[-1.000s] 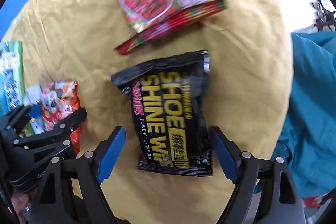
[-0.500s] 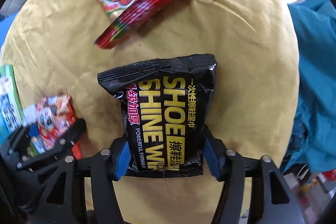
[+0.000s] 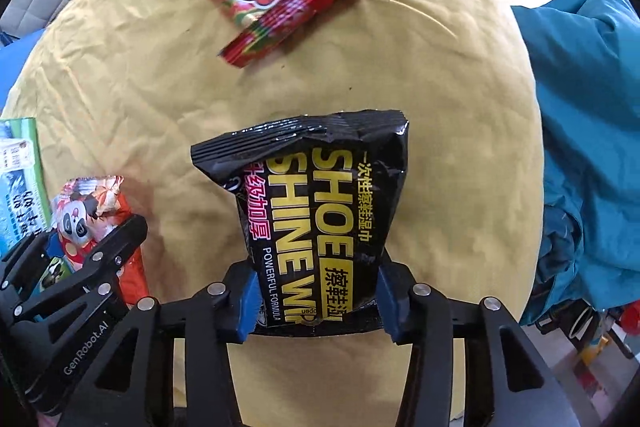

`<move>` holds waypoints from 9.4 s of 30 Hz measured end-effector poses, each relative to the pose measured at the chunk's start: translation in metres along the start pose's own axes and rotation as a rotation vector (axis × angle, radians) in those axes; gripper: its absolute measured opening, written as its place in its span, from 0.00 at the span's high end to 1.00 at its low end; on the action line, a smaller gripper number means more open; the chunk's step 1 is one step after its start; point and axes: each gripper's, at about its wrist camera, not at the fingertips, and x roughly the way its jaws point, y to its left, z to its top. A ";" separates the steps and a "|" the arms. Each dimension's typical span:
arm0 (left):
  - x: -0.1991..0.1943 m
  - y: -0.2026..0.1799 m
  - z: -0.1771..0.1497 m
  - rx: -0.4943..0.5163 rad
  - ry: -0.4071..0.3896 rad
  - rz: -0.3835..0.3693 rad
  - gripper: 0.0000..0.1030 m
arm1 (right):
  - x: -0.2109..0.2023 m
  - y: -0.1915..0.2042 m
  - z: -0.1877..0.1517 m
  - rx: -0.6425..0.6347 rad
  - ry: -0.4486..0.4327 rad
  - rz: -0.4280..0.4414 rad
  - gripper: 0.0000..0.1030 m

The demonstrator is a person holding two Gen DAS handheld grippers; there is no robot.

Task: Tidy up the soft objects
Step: 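Carry the black wipes and orange panda bag over the box, then lower both packets into the box and open both tools, then lift both tools away from the box toward the blue packet, then grasp the blue tissue pack with the left tool while the right grasps the red packet, then carry the blue tissue pack and red packet together over the box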

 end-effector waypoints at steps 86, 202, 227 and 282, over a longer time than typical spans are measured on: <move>-0.036 0.444 -0.061 -0.201 -0.051 -0.008 0.40 | 0.025 0.469 -0.105 -0.211 -0.010 -0.002 0.20; 0.031 0.059 -0.004 -0.206 0.134 0.024 0.30 | -0.033 0.047 0.048 -0.169 0.013 0.076 0.49; 0.005 0.125 -0.052 -0.416 0.145 -0.240 0.25 | 0.009 0.073 0.001 -0.109 0.059 0.106 0.48; -0.175 0.277 -0.126 -0.189 -0.225 -0.098 0.49 | -0.168 0.260 -0.131 -0.176 -0.252 0.313 0.54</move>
